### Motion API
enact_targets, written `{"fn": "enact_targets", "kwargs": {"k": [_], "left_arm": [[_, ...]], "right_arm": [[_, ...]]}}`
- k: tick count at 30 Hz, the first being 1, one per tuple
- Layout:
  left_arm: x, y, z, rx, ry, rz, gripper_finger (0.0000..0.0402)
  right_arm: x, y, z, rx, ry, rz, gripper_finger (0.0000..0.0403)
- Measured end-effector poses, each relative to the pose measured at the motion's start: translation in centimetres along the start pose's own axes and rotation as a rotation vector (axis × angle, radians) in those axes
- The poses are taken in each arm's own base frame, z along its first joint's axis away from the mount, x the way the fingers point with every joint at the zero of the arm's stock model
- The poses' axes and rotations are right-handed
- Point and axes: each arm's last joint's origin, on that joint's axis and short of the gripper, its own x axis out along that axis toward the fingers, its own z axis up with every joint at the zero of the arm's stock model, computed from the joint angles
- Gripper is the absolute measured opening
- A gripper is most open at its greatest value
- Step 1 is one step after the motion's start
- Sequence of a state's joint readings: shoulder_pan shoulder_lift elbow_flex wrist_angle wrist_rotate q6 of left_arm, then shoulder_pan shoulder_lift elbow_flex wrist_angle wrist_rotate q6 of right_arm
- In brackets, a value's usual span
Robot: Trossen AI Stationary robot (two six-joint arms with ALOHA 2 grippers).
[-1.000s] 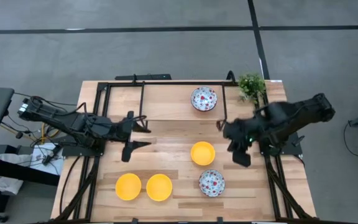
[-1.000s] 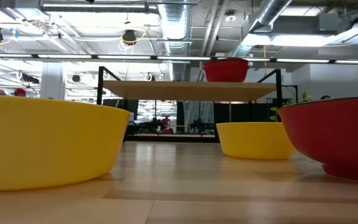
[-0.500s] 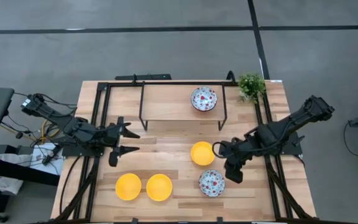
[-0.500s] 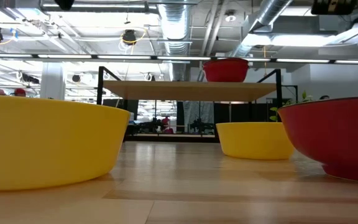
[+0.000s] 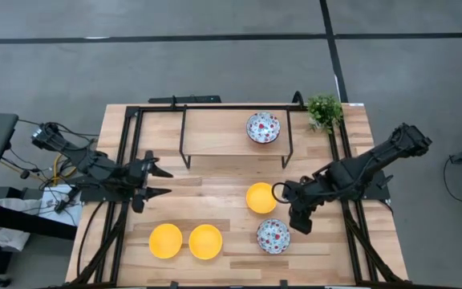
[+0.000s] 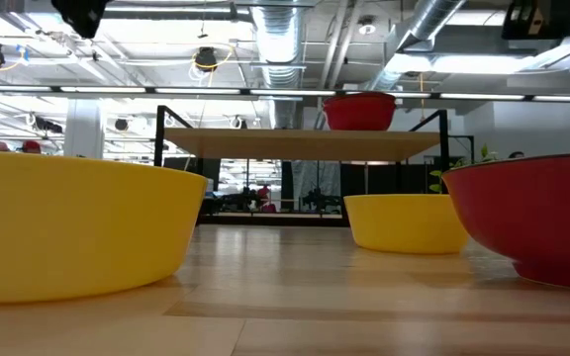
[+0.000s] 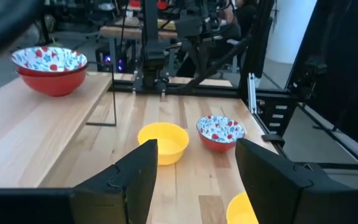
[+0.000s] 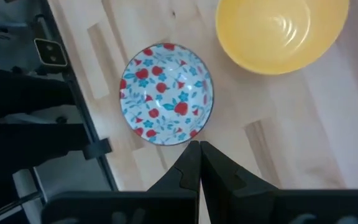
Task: Pick & Place Mini bowls
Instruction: Stack the red bowl on the red bowls on the shelf
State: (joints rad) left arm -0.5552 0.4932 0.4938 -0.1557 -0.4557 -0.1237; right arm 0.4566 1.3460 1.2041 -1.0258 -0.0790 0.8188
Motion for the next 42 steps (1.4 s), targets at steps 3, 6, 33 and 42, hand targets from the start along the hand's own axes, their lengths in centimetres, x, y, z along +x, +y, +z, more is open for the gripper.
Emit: {"fn": "enact_targets", "kwargs": {"k": [3, 6, 33, 42], "left_arm": [[-0.6, 0.3, -0.1, 0.008, -0.028, -0.004, 0.0215], [-1.2, 0.6, -0.3, 0.02, -0.053, -0.004, 0.0214], [-2.5, 1.9, -5.9, -0.064, -0.099, -0.052, 0.0216], [-2.2, 1.8, -6.7, -0.06, -0.075, -0.05, 0.0216]], "right_arm": [[-0.1, -0.5, 0.5, -0.001, -0.007, -0.008, 0.0], [-0.1, -1.0, 1.0, -0.004, -0.016, -0.014, 0.0], [3.1, -2.6, 0.9, 0.12, 0.019, 0.043, 0.0068], [3.4, -2.1, 0.4, 0.189, 0.034, 0.036, 0.0118]]}}
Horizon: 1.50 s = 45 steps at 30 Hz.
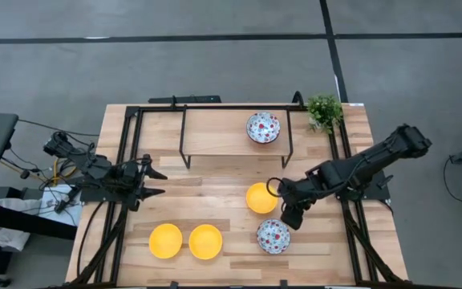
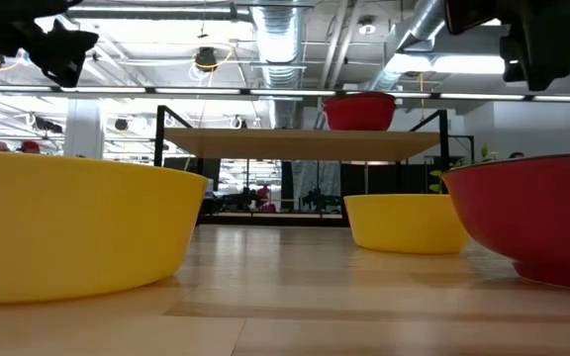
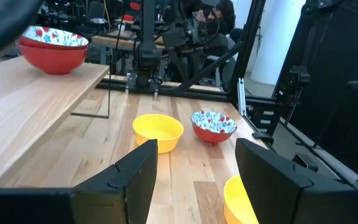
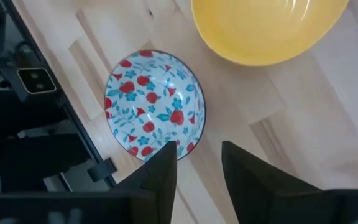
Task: Pick & Place Mini bowls
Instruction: Stack the red bowl on the red bowls on the shelf
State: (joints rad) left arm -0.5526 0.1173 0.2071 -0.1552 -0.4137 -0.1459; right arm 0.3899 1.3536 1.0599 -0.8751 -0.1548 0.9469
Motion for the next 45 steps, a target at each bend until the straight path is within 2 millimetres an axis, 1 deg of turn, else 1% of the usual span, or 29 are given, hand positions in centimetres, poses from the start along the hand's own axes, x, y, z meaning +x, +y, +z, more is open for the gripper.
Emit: {"fn": "enact_targets", "kwargs": {"k": [3, 9, 16, 21, 32, 39, 45], "left_arm": [[0.1, 0.0, -0.3, 0.004, 0.01, 0.002, 0.0215], [0.1, 0.0, -0.3, -0.006, 0.006, 0.0, 0.0216], [0.1, -0.1, -0.2, -0.019, 0.007, -0.04, 0.0214], [0.1, -0.2, -0.2, -0.022, 0.003, -0.05, 0.0216], [0.1, -0.2, -0.2, -0.021, 0.002, -0.05, 0.0216], [0.1, -0.2, -0.1, -0.021, -0.003, -0.05, 0.0214], [0.1, -0.2, -0.1, -0.022, -0.005, -0.05, 0.0214]], "right_arm": [[0.7, 0.4, -0.4, 0.009, 0.023, -0.018, 0.0122], [3.3, 1.1, -0.9, 0.014, 0.088, -0.085, 0.0123], [5.8, 1.1, -0.9, 0.007, 0.141, -0.159, 0.0123], [6.5, 1.3, -0.7, 0.003, 0.138, -0.156, 0.0123], [6.6, 1.4, -0.5, 0.007, 0.099, -0.147, 0.0123], [8.7, 0.4, -1.3, 0.065, 0.07, -0.096, 0.0123], [9.3, -0.2, -1.5, 0.081, 0.062, -0.087, 0.0123]]}}
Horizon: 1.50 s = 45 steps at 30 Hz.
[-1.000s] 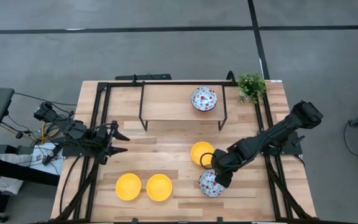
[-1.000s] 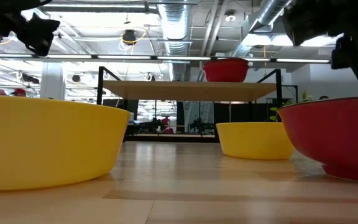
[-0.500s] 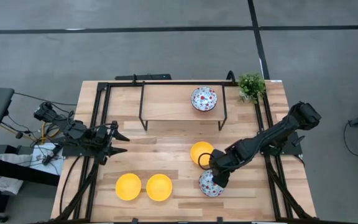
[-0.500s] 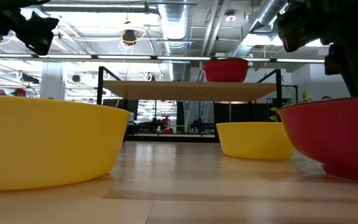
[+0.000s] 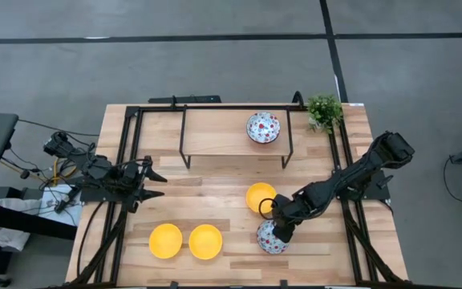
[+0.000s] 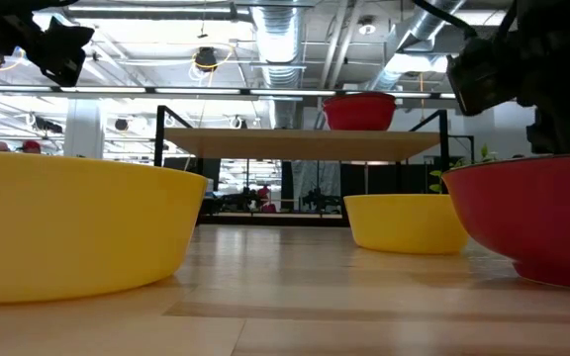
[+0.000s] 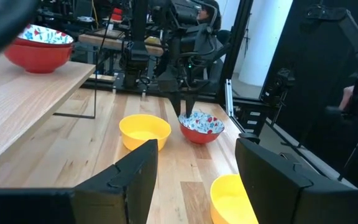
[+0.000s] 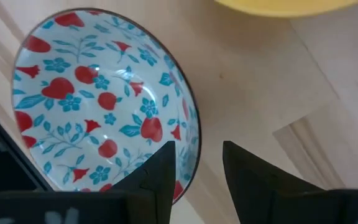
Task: Pick & Place Mini bowls
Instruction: Stack the red bowl on the red bowls on the shelf
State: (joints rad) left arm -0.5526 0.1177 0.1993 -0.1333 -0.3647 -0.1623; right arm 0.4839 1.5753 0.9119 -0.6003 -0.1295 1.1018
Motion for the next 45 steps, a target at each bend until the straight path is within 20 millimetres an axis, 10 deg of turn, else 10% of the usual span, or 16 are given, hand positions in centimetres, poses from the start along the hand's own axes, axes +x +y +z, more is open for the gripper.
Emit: {"fn": "enact_targets", "kwargs": {"k": [45], "left_arm": [[-0.01, 0.0, 0.03, 0.0, -0.001, 0.0, 0.0215]], "right_arm": [[0.13, 0.3, 0.24, -0.033, -0.048, 0.033, 0.0064]]}}
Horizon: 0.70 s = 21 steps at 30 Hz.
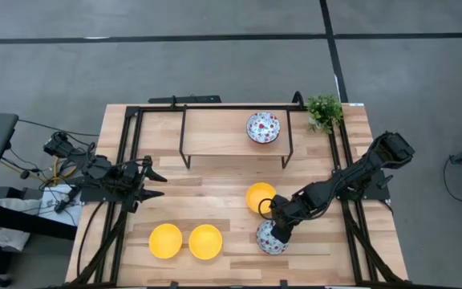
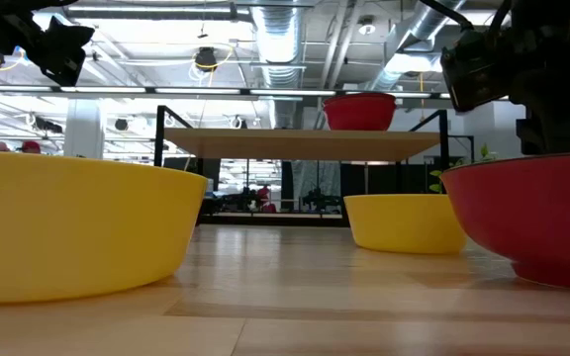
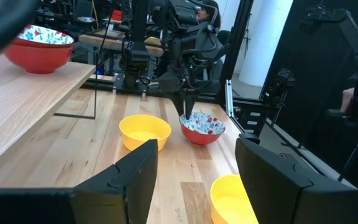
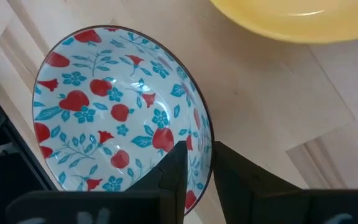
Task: Pick & Place Mini bowls
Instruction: Stack the red bowl on the red bowls on the shelf
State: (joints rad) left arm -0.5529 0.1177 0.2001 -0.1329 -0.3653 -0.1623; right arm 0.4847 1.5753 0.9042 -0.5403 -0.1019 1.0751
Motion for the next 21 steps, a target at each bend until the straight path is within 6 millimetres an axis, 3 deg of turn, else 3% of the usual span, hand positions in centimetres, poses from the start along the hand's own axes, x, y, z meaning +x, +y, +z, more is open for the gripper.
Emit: {"fn": "enact_targets", "kwargs": {"k": [12, 16, 21], "left_arm": [[0.0, 0.0, 0.01, -0.003, -0.001, 0.0, 0.0215], [0.0, 0.0, 0.02, -0.004, -0.002, 0.0, 0.0216], [0.0, 0.0, 0.02, -0.004, -0.002, 0.0, 0.0214]], "right_arm": [[1.05, -0.73, -0.29, 0.044, -0.014, 0.035, 0.0117], [1.06, -0.76, -0.3, 0.046, -0.013, 0.032, 0.0096], [1.06, -0.97, -0.41, 0.049, -0.002, 0.01, 0.004]]}}
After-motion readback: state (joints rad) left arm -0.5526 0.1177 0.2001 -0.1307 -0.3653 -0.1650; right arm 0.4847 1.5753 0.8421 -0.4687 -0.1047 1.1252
